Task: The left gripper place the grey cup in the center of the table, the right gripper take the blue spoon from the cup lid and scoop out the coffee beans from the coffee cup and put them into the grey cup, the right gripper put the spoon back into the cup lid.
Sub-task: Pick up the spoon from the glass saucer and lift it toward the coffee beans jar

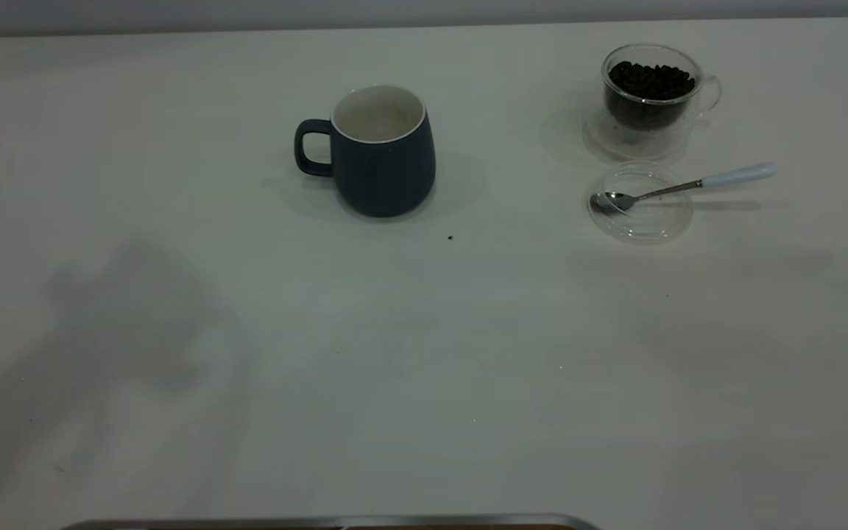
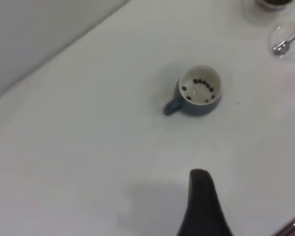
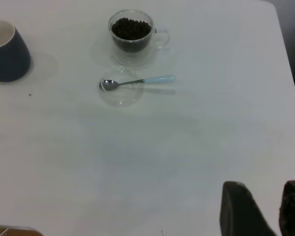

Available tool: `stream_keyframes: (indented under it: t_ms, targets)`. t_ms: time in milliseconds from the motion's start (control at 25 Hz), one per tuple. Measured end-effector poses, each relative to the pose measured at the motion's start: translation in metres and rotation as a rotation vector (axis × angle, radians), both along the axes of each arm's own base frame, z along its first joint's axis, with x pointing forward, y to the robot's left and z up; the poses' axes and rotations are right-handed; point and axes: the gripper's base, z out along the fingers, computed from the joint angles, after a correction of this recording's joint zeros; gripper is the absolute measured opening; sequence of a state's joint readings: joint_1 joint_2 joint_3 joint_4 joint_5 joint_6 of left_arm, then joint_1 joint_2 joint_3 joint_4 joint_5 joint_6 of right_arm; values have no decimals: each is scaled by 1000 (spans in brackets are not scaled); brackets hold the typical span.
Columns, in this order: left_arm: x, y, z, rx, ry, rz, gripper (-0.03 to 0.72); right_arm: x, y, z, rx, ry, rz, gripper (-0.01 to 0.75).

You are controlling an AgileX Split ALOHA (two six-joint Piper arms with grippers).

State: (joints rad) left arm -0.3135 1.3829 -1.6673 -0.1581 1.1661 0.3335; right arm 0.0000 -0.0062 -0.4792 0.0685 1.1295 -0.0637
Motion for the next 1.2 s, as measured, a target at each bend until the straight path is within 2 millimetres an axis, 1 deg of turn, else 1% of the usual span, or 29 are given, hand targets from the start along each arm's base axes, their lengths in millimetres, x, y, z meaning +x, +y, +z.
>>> stream_keyframes:
  t_ms: [120, 240, 280, 480, 640, 760, 920, 1040, 1200]
  targets:
    - [-26, 9, -10, -29, 47, 61, 588, 0, 0, 0, 0, 0, 0, 238]
    - [-56, 18, -36, -21, 120, 88, 588, 0, 0, 0, 0, 0, 0, 238]
    - [-68, 22, -48, -13, 148, 92, 588, 0, 0, 0, 0, 0, 0, 238]
    - [-114, 37, -125, 46, 355, 140, 588, 0, 0, 0, 0, 0, 0, 238]
    - [-149, 51, -171, 77, 424, 184, 588, 0, 0, 0, 0, 0, 0, 238]
    - [-166, 61, -189, 106, 375, 206, 588, 0, 0, 0, 0, 0, 0, 238]
    - [-186, 72, -199, 94, 305, 272, 588, 0, 0, 0, 0, 0, 0, 238]
    - [-198, 79, -197, 64, 226, 314, 588, 0, 0, 0, 0, 0, 0, 238]
    - [-213, 84, -192, 11, 122, 328, 588, 0, 0, 0, 0, 0, 0, 238]
